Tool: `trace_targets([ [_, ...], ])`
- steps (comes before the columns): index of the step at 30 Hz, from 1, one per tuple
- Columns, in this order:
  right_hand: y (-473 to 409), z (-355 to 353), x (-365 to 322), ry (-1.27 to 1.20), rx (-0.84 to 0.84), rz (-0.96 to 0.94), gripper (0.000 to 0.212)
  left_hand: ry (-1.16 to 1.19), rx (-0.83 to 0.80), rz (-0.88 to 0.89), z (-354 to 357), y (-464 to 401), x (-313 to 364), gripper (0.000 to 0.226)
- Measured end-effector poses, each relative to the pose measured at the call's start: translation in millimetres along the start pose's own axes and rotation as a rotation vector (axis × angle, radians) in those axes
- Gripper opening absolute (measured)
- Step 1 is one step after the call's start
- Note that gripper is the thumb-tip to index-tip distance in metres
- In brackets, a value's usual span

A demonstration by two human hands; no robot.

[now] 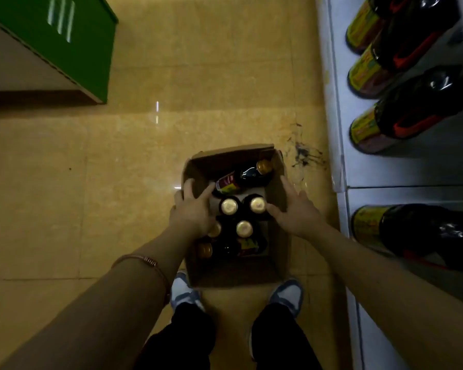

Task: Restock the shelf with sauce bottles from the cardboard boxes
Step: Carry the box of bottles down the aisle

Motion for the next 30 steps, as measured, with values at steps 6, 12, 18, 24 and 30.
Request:
trace_targets([
  [6,-24,23,18,-0.188,0.078,0.080,0.105,0.194,0.188,-0.016,14,-19,-27,0.091],
  [12,-37,33,29,-0.326,0.214,0.036,0.087,0.389,0.343,0.023,20,-27,-39,0.094],
  [18,-51,35,43,-0.276,0.184,0.188,0.044,0.548,0.319,-0.099,33,-38,-59,0.093],
  [24,-53,28,41,-0.063,0.146,0.270,0.029,0.506,0.083,-0.448,38,-48,-82,0.035],
  [30,-38,18,31,0.079,0.149,0.234,0.022,0.430,0.052,-0.399,17,-36,-71,0.026],
])
Point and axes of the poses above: each hand's wrist, its own y-axis away from the middle knuckle, its own z-axis out of the palm, x = y × z, the point moved 5 cm from there along -y, towards the middle knuckle, and after that the axes turned 2 degrees about y, right-handed, at the moved point
